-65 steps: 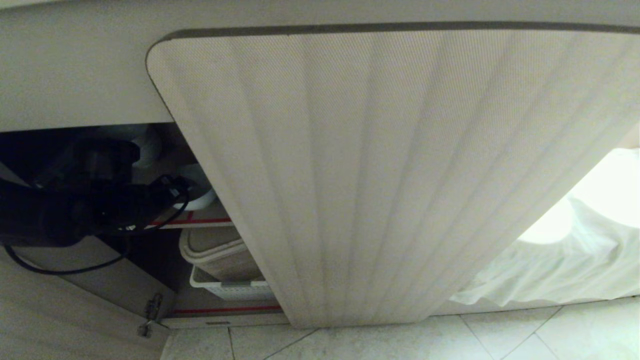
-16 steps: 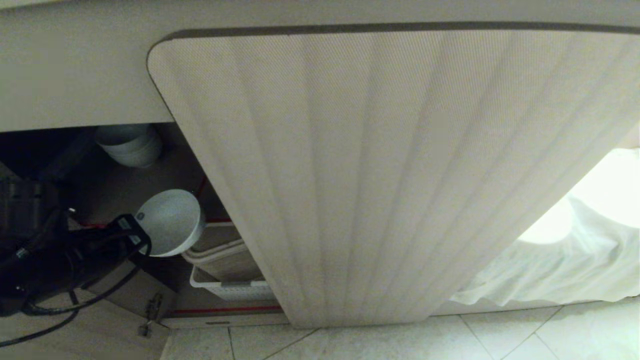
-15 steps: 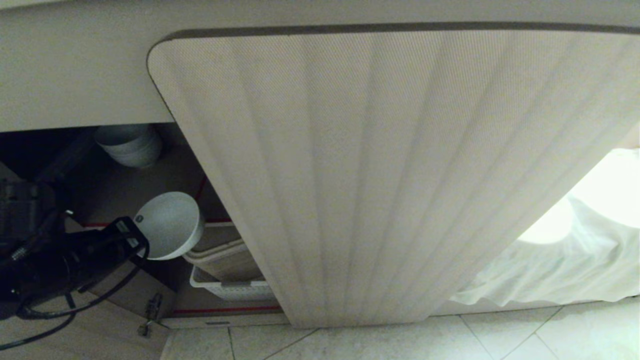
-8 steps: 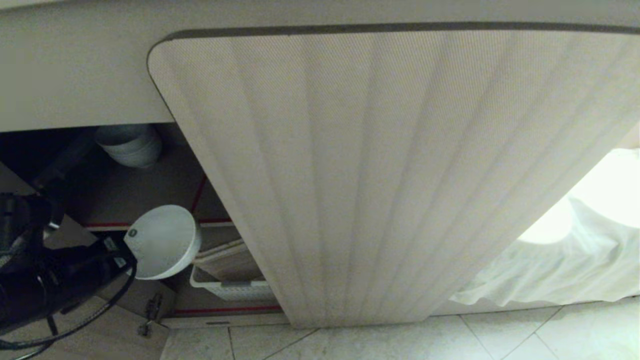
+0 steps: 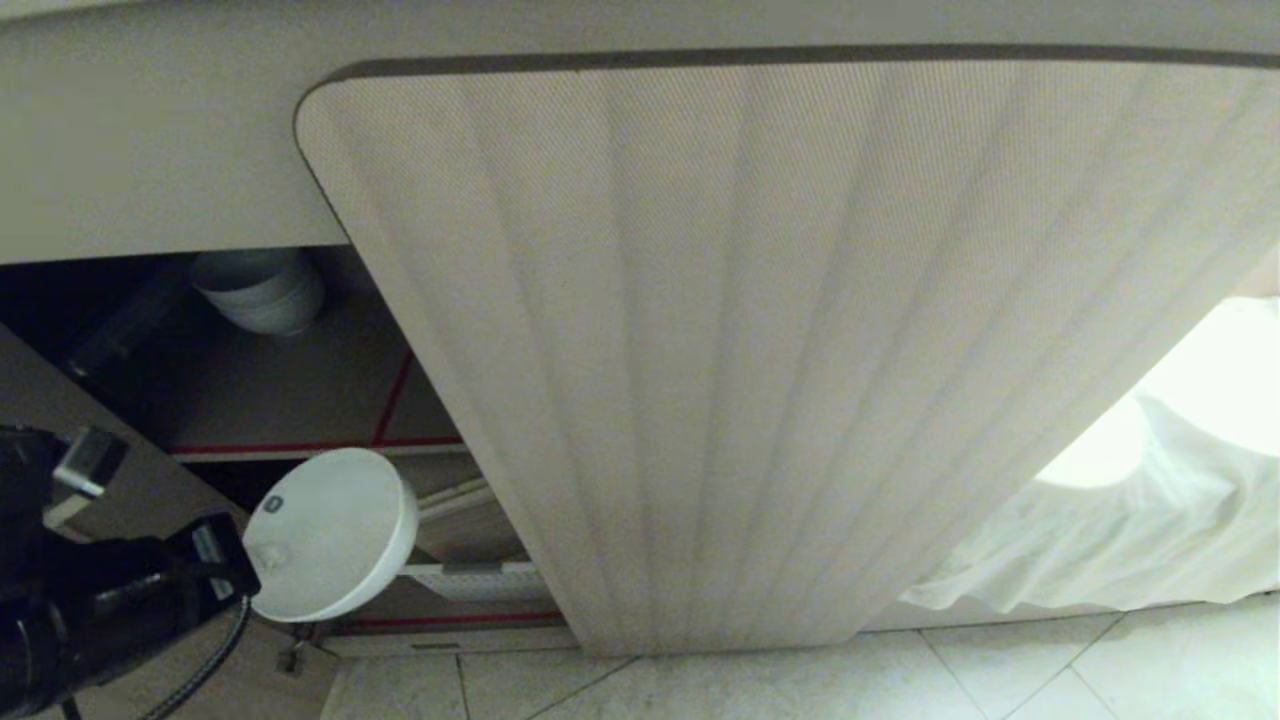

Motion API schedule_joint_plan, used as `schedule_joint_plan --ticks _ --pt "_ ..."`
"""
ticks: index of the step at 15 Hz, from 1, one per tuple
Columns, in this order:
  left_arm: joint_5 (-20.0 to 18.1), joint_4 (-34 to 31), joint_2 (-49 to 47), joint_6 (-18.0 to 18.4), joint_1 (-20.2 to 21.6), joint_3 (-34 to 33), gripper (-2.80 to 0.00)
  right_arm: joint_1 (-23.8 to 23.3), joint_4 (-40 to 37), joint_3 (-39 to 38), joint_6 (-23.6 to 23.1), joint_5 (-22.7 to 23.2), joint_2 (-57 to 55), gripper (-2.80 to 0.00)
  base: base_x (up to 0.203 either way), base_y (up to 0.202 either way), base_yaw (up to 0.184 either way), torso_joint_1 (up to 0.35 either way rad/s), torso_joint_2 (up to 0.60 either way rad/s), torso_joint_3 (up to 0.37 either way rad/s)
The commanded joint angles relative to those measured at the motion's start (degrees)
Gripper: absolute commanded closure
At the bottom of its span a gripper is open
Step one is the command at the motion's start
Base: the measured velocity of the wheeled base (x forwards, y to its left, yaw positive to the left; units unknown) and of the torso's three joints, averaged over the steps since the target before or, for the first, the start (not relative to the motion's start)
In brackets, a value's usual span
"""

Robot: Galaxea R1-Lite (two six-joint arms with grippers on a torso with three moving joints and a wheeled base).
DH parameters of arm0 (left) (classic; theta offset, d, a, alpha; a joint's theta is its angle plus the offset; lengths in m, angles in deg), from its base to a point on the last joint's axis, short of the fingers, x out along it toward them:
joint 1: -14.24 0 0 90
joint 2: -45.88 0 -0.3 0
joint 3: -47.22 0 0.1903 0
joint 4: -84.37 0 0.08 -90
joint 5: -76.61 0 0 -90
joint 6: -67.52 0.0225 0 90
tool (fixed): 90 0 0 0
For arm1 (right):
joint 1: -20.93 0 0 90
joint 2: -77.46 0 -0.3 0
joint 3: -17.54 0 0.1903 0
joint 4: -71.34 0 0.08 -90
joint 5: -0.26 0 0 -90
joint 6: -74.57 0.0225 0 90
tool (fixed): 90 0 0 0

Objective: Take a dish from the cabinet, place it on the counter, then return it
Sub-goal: Place it on the table

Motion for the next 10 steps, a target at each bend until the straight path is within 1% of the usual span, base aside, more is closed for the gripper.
schedule_joint_plan --ticks 1,7,10 --pt "-0.02 -1.56 2.64 0.53 -1.13 -0.11 0.0 0.07 0.0 0.0 0.01 0.01 0.0 0.0 0.0 0.0 0.0 0.0 0.0 0.0" --pt "-0.49 -8.31 9.18 8.56 -2.47 -0.35 0.0 0.0 0.0 0.0 0.01 0.01 0.0 0.0 0.0 0.0 0.0 0.0 0.0 0.0" --pt "-0.42 -14.98 15.6 12.41 -4.63 -0.43 0.0 0.09 0.0 0.0 0.01 0.01 0.0 0.0 0.0 0.0 0.0 0.0 0.0 0.0"
